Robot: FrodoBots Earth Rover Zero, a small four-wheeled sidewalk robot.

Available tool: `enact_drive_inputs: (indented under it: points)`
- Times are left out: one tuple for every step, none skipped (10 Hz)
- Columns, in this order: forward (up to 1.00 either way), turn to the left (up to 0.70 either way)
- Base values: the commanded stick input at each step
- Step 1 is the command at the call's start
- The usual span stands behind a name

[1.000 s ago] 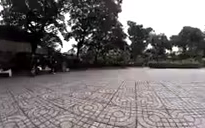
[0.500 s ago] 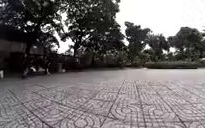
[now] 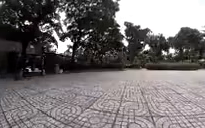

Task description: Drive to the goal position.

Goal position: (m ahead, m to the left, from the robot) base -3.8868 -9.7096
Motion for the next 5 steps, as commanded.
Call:
enact_drive_inputs:
  points:
    - [0.70,-0.27]
    - [0.70,-0.27]
    - [0.70,-0.27]
    - [0.70,-0.27]
    - [0.70,-0.27]
